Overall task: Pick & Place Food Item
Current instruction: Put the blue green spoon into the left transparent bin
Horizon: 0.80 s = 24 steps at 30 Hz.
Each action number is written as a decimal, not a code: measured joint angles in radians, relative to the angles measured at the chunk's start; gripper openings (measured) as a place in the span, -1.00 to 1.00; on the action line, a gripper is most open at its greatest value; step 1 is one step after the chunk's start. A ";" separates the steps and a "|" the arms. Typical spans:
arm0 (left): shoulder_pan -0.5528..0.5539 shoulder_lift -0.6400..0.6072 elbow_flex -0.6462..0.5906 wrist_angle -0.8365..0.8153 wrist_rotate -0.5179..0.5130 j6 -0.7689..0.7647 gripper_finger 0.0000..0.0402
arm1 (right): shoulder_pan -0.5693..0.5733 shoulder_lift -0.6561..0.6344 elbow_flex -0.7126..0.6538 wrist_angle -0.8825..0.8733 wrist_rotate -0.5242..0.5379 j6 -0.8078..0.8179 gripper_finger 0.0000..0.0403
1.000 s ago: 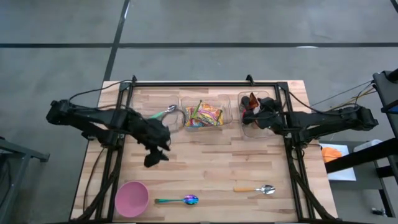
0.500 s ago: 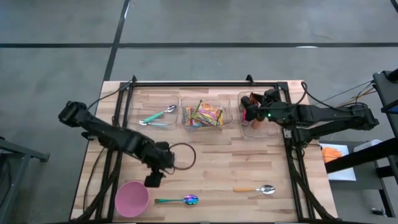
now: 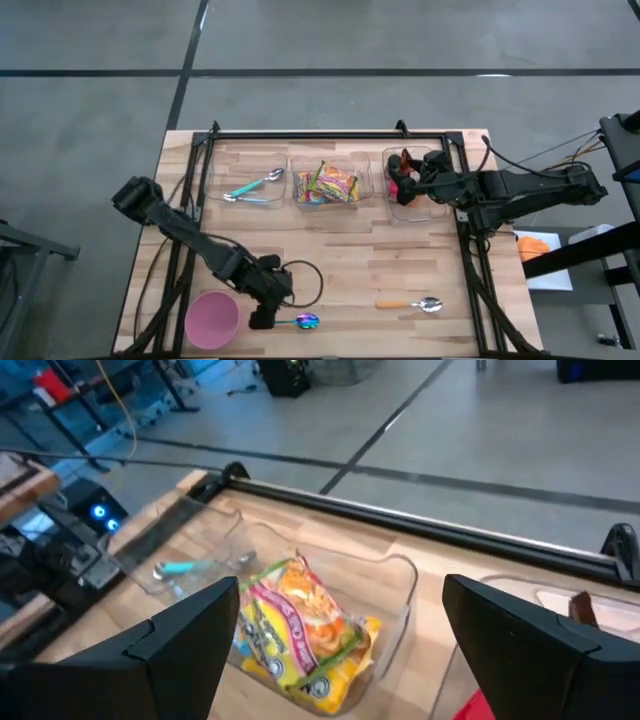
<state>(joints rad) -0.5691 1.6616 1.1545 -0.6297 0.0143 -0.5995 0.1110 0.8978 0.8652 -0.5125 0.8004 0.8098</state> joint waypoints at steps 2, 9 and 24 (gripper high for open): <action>-0.007 0.038 0.000 0.002 0.000 0.000 0.17 | 0.011 0.000 -0.002 -0.018 -0.001 0.011 0.71; -0.047 0.126 0.064 0.021 -0.020 0.003 0.17 | 0.038 0.000 -0.004 -0.032 0.001 0.057 0.71; -0.071 0.299 0.167 0.010 -0.093 0.060 0.17 | 0.044 0.001 -0.005 -0.031 0.010 0.081 0.71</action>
<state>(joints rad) -0.6399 1.9607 1.3216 -0.6194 -0.0784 -0.5396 0.1547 0.8986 0.8604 -0.5438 0.8101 0.8906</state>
